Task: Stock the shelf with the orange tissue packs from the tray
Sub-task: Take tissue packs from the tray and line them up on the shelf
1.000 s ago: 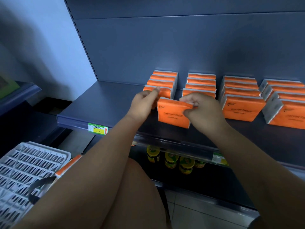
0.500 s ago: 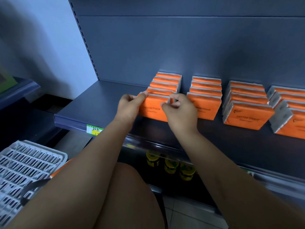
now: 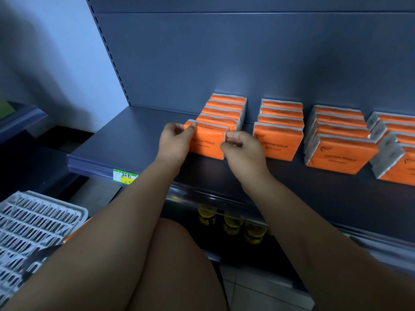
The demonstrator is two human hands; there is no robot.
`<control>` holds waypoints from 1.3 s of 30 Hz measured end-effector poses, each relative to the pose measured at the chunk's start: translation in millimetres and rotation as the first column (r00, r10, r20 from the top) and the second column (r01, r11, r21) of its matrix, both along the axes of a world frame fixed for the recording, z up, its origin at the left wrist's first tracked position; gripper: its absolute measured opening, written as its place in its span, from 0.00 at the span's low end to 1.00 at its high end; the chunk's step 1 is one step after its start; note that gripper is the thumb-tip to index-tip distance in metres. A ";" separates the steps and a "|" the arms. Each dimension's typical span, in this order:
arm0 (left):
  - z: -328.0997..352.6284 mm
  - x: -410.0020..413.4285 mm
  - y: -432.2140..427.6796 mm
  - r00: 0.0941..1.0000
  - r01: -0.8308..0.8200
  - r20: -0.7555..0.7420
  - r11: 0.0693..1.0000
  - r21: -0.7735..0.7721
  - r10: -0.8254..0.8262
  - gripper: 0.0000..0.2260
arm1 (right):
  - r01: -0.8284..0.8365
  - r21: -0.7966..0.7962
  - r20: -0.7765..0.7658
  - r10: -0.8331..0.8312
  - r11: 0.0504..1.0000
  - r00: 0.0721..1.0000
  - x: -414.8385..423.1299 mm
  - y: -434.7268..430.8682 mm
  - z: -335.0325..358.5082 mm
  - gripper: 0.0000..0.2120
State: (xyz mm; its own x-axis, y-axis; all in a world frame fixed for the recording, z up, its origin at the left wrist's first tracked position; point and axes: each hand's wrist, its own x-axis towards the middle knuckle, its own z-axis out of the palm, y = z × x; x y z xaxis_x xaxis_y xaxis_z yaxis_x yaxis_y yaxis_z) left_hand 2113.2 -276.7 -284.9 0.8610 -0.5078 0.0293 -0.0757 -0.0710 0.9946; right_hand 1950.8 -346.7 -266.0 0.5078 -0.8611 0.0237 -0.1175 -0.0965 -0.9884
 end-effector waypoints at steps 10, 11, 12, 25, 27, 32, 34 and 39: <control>4.1 -7.6 3.5 0.997 0.077 0.004 0.996 0.036 -0.077 0.11 | 0.133 0.040 0.029 -0.134 0.990 0.991 -2.3 -0.1 1.8 0.10; 4.6 -8.8 3.4 0.996 0.086 0.003 0.995 0.042 -0.086 0.11 | 0.144 0.041 0.025 -0.145 0.989 0.989 -2.9 -0.3 1.8 0.10; 5.1 -9.8 3.1 0.996 0.092 0.004 0.995 0.046 -0.092 0.11 | 0.153 0.039 0.020 -0.154 0.987 0.988 -3.2 -1.1 1.6 0.09; 18.5 -12.8 8.4 0.998 0.026 0.053 0.998 0.065 -0.029 0.13 | 0.187 -0.077 -0.053 -0.191 0.979 0.980 -15.3 9.3 6.3 0.19; 24.3 -11.7 15.5 0.991 -0.022 0.136 0.994 0.108 0.007 0.17 | 0.190 -0.291 -0.099 -0.227 0.938 0.969 -21.0 19.2 5.7 0.18; 39.0 -22.0 41.3 0.823 -0.145 0.553 0.895 0.421 -0.127 0.26 | 0.051 -0.707 -0.090 -0.162 0.705 0.983 -19.5 52.2 20.0 0.15; 49.5 -30.3 54.7 0.755 -0.243 0.645 0.863 0.443 -0.118 0.24 | 0.007 -0.736 -0.085 -0.103 0.676 0.991 -16.3 62.5 28.8 0.16; 68.0 -53.7 143.7 0.625 -0.459 0.776 0.842 0.283 0.080 0.27 | -0.309 -0.713 -0.267 0.164 0.630 0.950 -6.1 104.4 48.3 0.26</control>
State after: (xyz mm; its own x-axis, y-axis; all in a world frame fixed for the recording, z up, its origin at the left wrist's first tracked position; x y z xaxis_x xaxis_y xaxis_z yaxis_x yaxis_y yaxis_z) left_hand 2059.5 -133.0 -216.9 0.7529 -0.3746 0.5411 -0.6425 -0.5961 0.4814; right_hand 1944.7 -242.3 -217.7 0.7496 -0.4407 0.4938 -0.1318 -0.8305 -0.5411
